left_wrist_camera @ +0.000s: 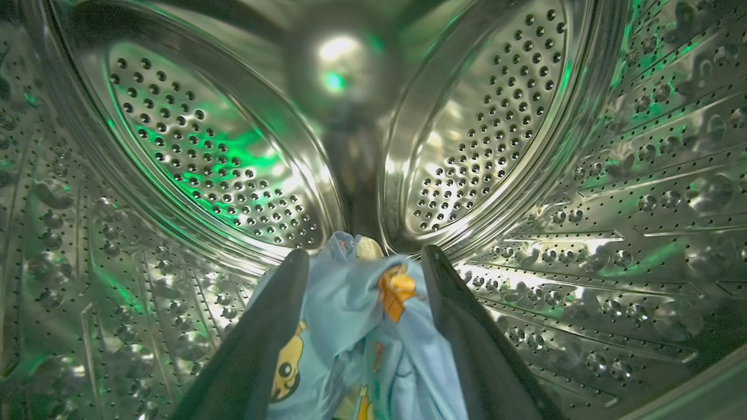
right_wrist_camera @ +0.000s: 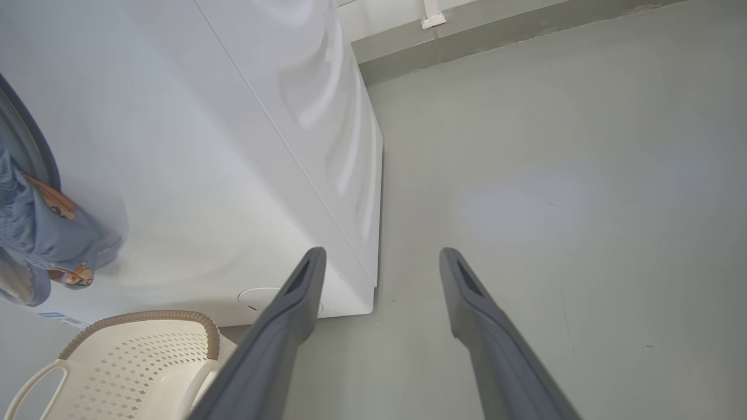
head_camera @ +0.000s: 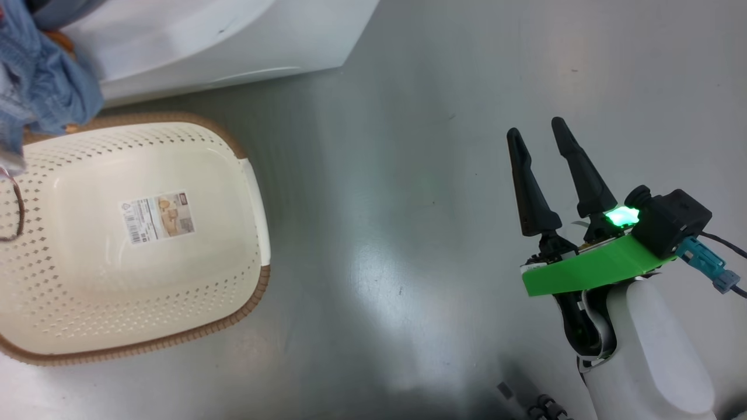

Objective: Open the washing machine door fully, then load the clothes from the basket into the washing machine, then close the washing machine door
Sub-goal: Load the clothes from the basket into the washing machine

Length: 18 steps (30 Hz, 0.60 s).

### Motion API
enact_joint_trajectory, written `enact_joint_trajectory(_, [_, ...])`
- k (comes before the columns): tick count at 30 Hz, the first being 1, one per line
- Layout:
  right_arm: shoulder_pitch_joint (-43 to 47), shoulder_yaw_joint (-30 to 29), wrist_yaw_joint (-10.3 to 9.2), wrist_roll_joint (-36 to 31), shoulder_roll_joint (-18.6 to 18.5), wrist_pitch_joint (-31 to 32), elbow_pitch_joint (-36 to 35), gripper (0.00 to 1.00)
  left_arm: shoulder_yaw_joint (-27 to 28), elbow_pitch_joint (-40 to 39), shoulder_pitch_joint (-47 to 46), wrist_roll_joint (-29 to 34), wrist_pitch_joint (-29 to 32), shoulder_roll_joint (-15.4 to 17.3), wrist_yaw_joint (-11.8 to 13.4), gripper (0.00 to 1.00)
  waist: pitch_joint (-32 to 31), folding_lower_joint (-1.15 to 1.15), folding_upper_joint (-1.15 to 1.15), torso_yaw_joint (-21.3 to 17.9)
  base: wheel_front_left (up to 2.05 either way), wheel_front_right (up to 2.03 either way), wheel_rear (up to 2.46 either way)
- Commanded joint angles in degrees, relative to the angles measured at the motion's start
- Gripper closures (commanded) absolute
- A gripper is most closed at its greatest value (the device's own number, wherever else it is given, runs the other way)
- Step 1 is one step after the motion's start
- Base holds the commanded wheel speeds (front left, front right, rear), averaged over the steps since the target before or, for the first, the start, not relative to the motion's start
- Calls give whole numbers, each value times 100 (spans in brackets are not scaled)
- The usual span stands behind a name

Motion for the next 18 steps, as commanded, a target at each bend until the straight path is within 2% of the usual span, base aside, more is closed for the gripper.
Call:
enact_joint_trajectory(1, [254, 95, 9, -51, 18, -27, -109, 0, 84, -245, 161, -27, -25, 279, 71, 0, -61, 0, 0, 59, 0, 0, 0])
enact_joint_trajectory(8, [317, 43, 9, -94, 18, -27, -105, 0, 176, -1100, 863, -77, -93, 280, 364, 0, -140, 0, 0, 156, 0, 0, 0])
enact_joint_trajectory(14, [339, 31, 9, -117, 18, -27, -97, 0, 341, -2212, 1822, -173, -139, 299, 705, 0, -177, 0, 0, 223, 0, 0, 0])
enact_joint_trajectory(18, [323, 48, 9, -138, 18, -27, -95, 0, 420, -2763, 2361, -154, -141, 435, 895, 0, -182, 0, 0, 235, 0, 0, 0])
